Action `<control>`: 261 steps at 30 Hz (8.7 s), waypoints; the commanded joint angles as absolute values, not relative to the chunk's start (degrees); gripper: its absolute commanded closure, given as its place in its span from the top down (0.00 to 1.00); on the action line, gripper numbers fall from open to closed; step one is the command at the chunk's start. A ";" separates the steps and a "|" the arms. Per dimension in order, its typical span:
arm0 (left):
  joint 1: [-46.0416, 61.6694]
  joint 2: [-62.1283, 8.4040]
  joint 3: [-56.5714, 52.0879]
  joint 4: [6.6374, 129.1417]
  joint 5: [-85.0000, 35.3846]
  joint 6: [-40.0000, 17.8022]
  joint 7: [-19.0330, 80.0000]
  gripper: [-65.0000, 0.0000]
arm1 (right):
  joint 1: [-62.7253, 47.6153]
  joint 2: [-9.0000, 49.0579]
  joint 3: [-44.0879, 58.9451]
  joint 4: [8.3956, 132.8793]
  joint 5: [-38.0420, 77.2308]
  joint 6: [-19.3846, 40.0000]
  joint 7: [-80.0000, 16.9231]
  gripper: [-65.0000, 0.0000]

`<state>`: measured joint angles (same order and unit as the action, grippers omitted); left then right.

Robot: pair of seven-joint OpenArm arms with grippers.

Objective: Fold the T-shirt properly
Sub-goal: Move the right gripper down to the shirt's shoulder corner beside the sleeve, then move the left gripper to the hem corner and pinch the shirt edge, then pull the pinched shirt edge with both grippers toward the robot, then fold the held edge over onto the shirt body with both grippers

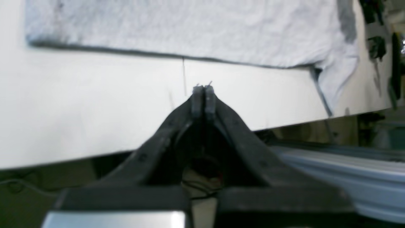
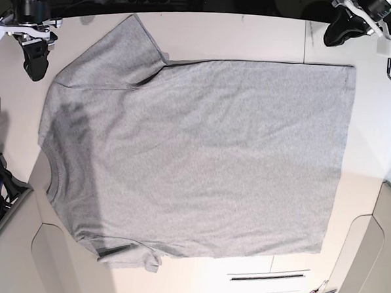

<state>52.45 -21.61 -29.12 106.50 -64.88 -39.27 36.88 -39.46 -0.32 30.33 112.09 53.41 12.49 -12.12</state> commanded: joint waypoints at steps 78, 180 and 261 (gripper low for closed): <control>51.31 -22.06 -29.63 107.26 -67.57 -40.00 39.31 0.00 | -21.45 0.78 27.70 84.88 42.65 9.28 -16.23 0.53; 30.52 -22.87 -32.18 82.02 -64.88 -40.00 39.16 0.00 | -23.38 0.95 23.55 88.33 36.84 9.89 -18.65 0.00; 30.06 -22.90 -39.97 89.52 -73.67 -40.00 51.77 0.00 | -23.88 13.76 21.21 102.52 33.39 14.83 -26.06 0.00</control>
